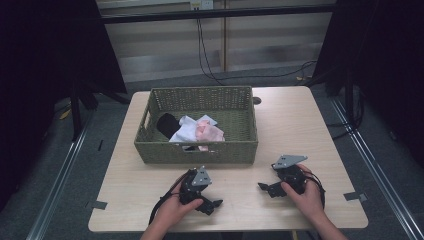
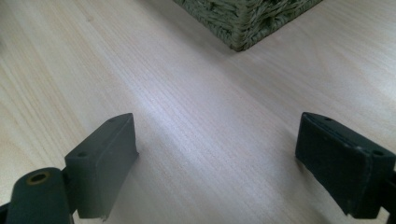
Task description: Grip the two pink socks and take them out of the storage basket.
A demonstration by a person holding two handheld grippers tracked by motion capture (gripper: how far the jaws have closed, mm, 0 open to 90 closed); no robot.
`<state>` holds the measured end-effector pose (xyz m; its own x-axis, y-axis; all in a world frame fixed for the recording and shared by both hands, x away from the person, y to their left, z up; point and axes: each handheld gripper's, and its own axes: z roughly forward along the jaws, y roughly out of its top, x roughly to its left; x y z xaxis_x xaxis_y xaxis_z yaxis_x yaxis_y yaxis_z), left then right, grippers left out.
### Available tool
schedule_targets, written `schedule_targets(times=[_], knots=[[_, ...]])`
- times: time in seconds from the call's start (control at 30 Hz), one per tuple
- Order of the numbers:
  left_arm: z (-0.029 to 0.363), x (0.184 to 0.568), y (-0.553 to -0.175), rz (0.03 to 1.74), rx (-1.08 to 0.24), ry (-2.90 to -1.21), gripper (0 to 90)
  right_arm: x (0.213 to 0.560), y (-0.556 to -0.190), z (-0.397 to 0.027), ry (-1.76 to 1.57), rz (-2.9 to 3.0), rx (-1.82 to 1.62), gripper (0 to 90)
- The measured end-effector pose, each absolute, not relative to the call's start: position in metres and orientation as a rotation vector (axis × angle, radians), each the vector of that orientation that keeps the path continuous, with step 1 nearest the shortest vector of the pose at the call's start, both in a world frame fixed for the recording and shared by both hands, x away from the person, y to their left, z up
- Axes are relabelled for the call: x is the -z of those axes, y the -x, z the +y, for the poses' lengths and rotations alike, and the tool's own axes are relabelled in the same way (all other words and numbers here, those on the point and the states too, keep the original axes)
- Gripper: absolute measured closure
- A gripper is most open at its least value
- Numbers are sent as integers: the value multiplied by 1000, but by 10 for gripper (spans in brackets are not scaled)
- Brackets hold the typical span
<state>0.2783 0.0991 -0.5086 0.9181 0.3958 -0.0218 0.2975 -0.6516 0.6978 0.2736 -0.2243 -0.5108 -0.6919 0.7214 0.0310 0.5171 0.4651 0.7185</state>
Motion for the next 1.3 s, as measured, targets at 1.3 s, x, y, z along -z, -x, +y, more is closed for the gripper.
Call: schedule_targets(times=[1.3], knots=[[112,415,-314,604,-27,-2292,236,511,-273,-224,-1064,2433,-1056,118]])
